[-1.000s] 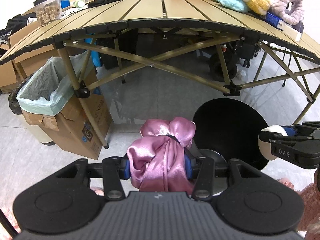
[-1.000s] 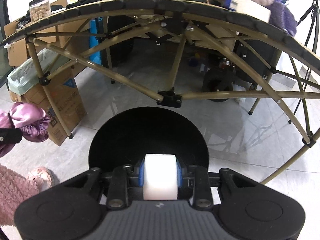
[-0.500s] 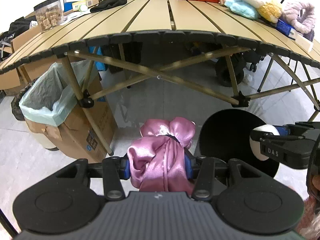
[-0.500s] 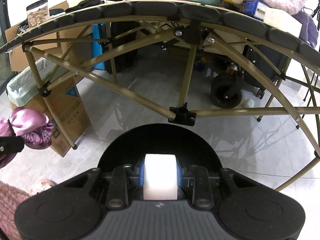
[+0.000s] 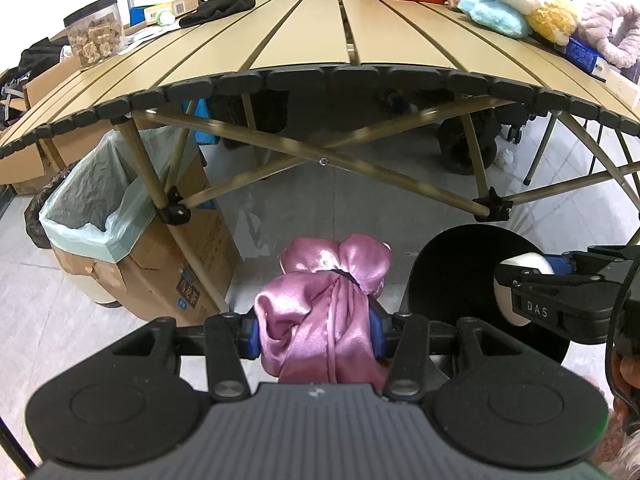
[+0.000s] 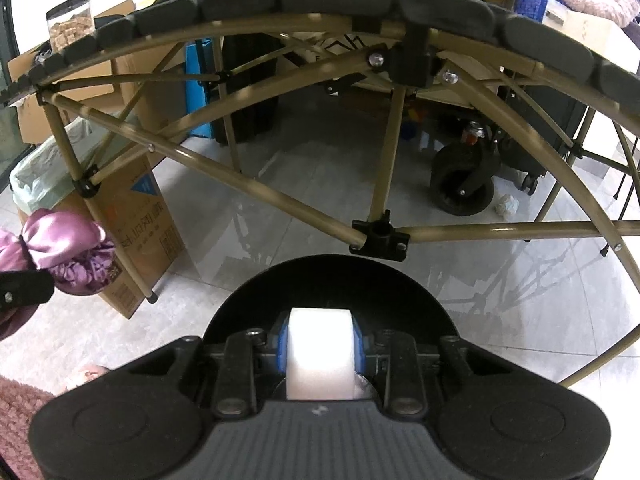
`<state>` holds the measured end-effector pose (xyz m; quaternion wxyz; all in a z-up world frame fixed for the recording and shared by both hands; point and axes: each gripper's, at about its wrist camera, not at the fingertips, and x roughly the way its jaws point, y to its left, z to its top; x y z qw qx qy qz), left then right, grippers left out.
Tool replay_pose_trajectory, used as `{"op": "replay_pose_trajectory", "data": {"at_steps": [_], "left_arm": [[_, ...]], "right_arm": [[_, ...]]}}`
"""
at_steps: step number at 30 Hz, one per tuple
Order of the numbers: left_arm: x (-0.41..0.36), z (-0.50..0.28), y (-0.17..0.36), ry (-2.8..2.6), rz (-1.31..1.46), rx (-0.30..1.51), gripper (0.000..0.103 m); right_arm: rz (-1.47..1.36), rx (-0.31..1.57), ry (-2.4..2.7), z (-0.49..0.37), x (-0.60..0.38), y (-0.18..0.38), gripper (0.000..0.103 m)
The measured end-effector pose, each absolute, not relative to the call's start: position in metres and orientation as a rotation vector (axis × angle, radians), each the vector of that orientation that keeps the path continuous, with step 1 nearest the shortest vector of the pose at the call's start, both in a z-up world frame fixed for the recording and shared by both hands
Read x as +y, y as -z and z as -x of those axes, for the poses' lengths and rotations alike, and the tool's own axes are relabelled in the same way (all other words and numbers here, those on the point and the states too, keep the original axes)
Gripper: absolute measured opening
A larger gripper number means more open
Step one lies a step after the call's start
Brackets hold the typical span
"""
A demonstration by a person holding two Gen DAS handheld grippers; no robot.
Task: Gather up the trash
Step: 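Lift the scrunchie with left tool while right tool carries the tape roll toward the bin, then open the right gripper over the black bin to drop the tape roll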
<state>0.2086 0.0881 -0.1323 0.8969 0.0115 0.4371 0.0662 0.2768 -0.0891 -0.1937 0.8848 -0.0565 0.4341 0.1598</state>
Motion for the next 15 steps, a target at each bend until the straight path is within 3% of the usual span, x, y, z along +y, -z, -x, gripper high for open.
{"op": "replay_pose_trajectory", "data": {"at_steps": [1,2,4,6,8,15], "left_arm": [[0.0886,-0.2084,0.1326,-0.138,-0.022,0.906,0.048],[0.0888,-0.2082,0.1327,-0.139,-0.021,0.907,0.048],[0.0885,-0.2075,0.1325,-0.138,-0.020,0.907,0.048],[0.0884,-0.2074,0.1325,-0.139,-0.021,0.907,0.048],[0.0883,-0.2076,0.1328,-0.139,-0.022,0.909,0.048],[0.0861,-0.2072,0.1338,-0.138,-0.029,0.908,0.048]], "right_arm": [[0.120,0.902,-0.326,-0.2768,-0.0893,0.1934,0.039],[0.122,0.903,-0.321,-0.2771,-0.0894,0.1932,0.059],[0.123,0.904,-0.310,-0.2771,-0.0906,0.1933,0.083],[0.125,0.900,-0.306,-0.2767,-0.0914,0.1924,0.087],[0.128,0.907,-0.301,-0.2770,-0.0922,0.1925,0.102],[0.140,0.929,-0.292,-0.2757,-0.0931,0.1953,0.103]]}}
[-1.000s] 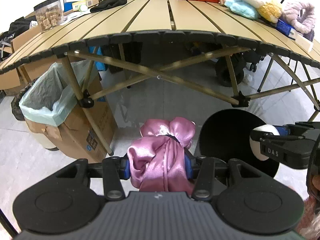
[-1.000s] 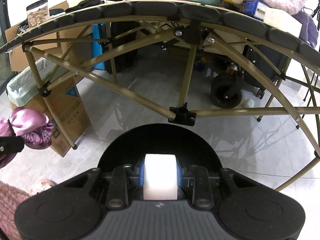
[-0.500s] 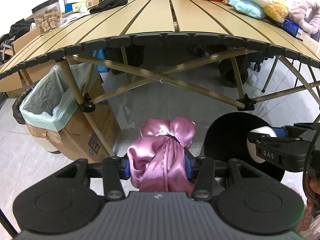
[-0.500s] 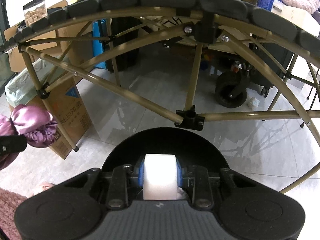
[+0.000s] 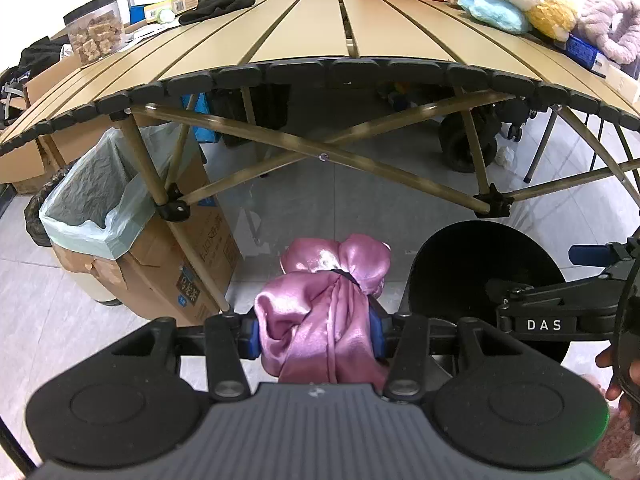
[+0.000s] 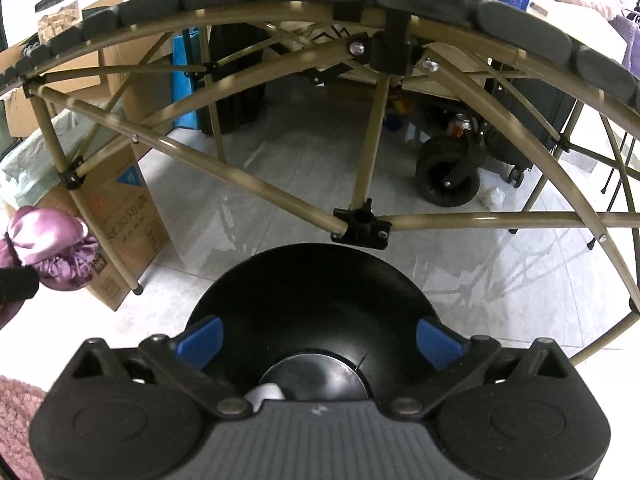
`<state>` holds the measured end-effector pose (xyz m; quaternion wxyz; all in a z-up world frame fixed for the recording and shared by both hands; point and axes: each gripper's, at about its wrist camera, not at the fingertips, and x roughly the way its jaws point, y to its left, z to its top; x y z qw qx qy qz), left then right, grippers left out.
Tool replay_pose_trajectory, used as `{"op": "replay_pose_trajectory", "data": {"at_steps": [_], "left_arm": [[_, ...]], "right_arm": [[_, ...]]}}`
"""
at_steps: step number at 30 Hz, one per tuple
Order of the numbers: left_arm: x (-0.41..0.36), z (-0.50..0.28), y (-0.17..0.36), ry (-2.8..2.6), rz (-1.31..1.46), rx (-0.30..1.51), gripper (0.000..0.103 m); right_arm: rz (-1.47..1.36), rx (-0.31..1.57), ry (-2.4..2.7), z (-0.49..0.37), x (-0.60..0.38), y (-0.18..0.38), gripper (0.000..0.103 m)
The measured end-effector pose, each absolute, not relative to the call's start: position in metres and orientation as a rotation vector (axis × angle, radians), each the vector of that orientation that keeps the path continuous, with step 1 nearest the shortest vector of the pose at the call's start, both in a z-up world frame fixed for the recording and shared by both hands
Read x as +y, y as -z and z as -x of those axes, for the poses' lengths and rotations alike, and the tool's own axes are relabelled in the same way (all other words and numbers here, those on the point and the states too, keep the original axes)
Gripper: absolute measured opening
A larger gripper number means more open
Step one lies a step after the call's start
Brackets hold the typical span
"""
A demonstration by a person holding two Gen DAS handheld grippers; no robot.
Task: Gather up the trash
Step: 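Open the right gripper over the black bin to drop the tape roll, then open the left gripper over the black bin to drop the scrunchie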
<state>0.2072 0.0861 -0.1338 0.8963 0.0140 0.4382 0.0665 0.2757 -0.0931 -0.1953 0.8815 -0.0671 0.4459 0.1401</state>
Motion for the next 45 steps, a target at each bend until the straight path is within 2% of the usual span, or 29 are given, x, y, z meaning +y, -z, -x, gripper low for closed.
{"op": "replay_pose_trajectory", "data": {"at_steps": [19,45], "left_arm": [[0.065,-0.215,0.140,-0.091,-0.062,0.926,0.048],[-0.042,-0.255,0.168,0.085,-0.144,0.989,0.048]], "right_arm": [[0.129,0.929,-0.235,-0.272,-0.117,0.186,0.103],[-0.018,0.888,-0.028,-0.255,-0.234,0.164,0.103]]}}
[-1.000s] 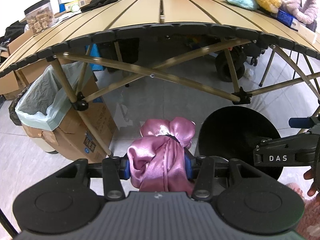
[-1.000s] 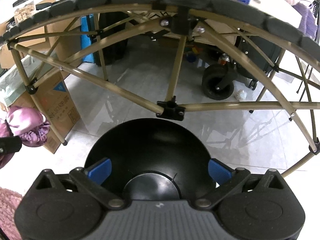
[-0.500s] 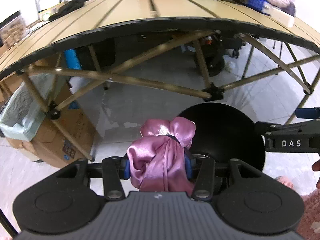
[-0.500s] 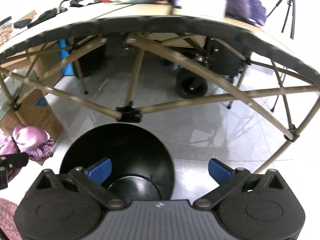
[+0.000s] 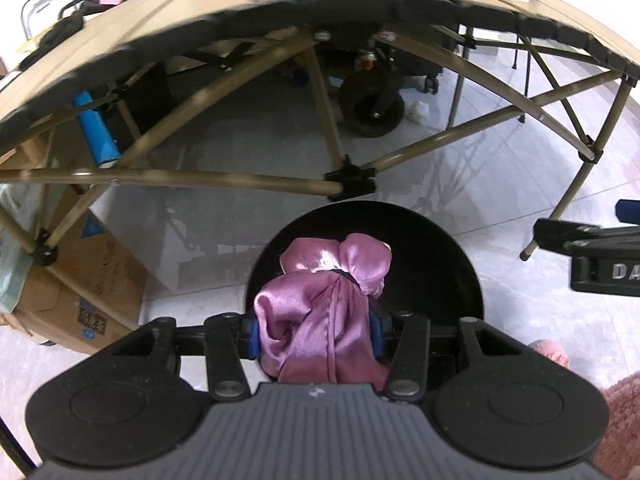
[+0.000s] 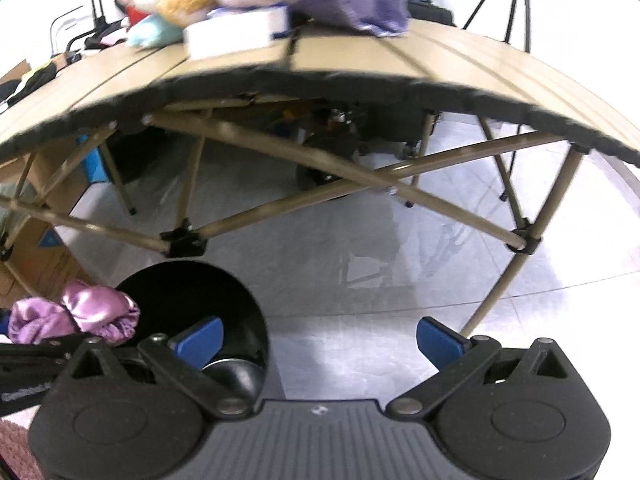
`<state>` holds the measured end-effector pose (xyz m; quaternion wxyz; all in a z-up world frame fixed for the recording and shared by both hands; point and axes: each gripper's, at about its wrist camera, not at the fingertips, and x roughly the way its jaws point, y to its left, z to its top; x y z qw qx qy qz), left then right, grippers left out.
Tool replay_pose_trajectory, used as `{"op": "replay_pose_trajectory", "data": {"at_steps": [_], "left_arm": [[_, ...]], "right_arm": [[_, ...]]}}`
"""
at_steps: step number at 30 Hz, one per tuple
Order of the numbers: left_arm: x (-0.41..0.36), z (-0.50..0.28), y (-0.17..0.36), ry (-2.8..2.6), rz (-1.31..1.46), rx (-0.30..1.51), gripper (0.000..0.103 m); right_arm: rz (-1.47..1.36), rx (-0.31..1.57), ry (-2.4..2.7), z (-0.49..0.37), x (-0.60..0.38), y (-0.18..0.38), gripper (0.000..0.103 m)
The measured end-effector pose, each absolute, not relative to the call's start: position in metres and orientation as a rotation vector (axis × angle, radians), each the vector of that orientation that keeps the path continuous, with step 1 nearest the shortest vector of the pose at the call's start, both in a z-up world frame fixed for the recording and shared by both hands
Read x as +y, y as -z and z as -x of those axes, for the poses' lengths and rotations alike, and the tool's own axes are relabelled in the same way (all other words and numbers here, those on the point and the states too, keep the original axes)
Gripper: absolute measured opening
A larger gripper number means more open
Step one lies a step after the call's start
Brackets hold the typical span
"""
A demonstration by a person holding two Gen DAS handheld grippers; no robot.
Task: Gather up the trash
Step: 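Open the left gripper over the black bin to drop the scrunchie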
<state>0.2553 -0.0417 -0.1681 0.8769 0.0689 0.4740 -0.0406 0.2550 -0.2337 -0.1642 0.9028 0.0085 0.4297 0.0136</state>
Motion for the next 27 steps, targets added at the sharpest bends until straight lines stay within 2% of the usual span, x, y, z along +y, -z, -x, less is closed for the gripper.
{"op": "replay_pose_trajectory", "data": {"at_steps": [16,19,21,22,23,27], "left_arm": [[-0.074,-0.277,0.188,0.108,-0.103,1.062,0.049],[-0.076,-0.277,0.187,0.105,-0.113,1.055,0.059],[-0.076,-0.275,0.184,0.105,-0.110,1.044,0.091],[-0.075,-0.274,0.181,0.104,-0.106,1.034,0.099],[-0.075,-0.273,0.179,0.103,-0.102,1.022,0.103],[-0.075,-0.272,0.176,0.125,-0.082,1.027,0.103]], "right_arm": [[-0.059,0.896,0.034,-0.252,-0.261,0.167,0.103],[-0.055,0.902,0.035,-0.253,-0.260,0.168,0.103],[-0.052,0.905,0.033,-0.254,-0.259,0.169,0.103],[-0.051,0.905,0.033,-0.254,-0.259,0.169,0.103],[-0.051,0.906,0.034,-0.254,-0.259,0.170,0.103],[-0.052,0.906,0.042,-0.255,-0.261,0.170,0.103]]}}
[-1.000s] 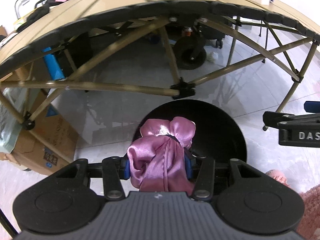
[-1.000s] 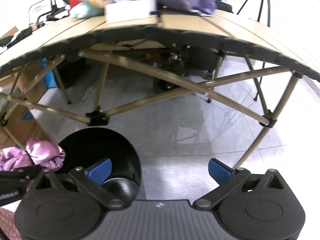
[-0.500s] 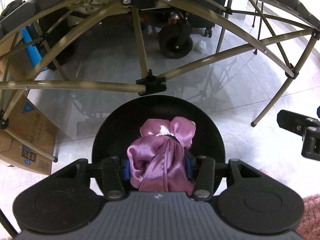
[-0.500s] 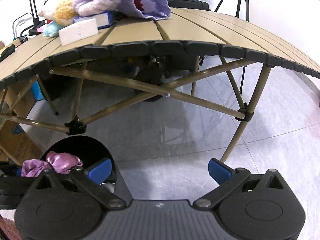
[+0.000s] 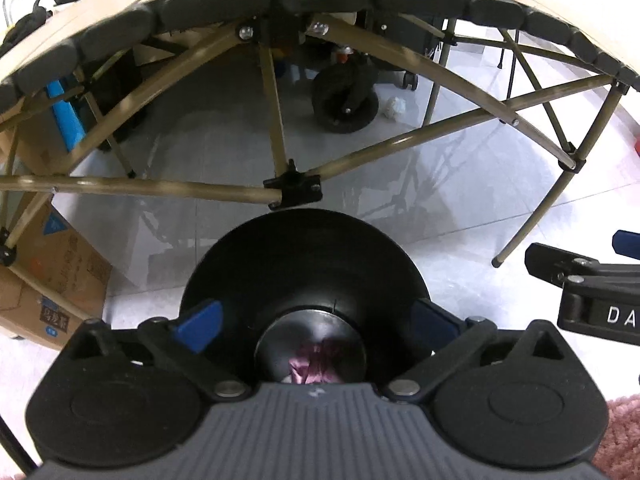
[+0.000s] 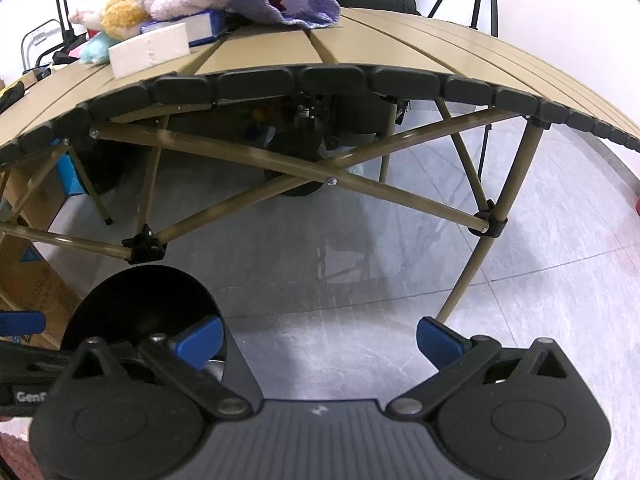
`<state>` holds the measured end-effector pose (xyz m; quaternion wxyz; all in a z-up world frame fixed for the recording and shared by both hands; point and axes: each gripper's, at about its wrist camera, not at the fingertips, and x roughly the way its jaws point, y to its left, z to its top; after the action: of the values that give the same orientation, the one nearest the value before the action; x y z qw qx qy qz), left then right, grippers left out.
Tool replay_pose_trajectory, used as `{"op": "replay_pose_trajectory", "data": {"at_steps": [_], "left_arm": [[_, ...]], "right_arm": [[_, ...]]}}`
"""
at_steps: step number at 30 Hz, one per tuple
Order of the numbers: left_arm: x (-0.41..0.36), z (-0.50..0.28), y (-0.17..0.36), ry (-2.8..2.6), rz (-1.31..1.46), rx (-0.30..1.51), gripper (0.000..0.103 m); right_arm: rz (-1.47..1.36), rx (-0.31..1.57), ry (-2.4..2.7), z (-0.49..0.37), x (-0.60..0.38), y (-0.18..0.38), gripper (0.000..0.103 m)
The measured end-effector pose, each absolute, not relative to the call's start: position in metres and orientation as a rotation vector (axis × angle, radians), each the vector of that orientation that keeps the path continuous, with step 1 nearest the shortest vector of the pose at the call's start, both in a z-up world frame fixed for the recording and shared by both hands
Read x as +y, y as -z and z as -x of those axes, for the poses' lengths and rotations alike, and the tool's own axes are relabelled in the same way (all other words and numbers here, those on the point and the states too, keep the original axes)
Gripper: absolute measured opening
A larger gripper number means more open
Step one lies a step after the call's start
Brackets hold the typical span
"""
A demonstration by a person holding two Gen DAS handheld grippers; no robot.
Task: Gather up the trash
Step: 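Open the left gripper over the black bin to drop the scrunchie, then raise both tools from the bin back toward the table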
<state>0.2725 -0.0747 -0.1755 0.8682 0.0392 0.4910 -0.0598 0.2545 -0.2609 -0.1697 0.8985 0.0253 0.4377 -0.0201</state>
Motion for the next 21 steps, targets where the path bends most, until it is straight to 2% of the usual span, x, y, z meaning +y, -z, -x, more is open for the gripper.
{"op": "replay_pose_trajectory", "data": {"at_steps": [21], "left_arm": [[-0.0718,-0.2741,0.1803,0.126,-0.075,1.089,0.103]], "right_arm": [[-0.051,0.910,0.041,-0.2552,-0.2609,0.1707,0.103]]}}
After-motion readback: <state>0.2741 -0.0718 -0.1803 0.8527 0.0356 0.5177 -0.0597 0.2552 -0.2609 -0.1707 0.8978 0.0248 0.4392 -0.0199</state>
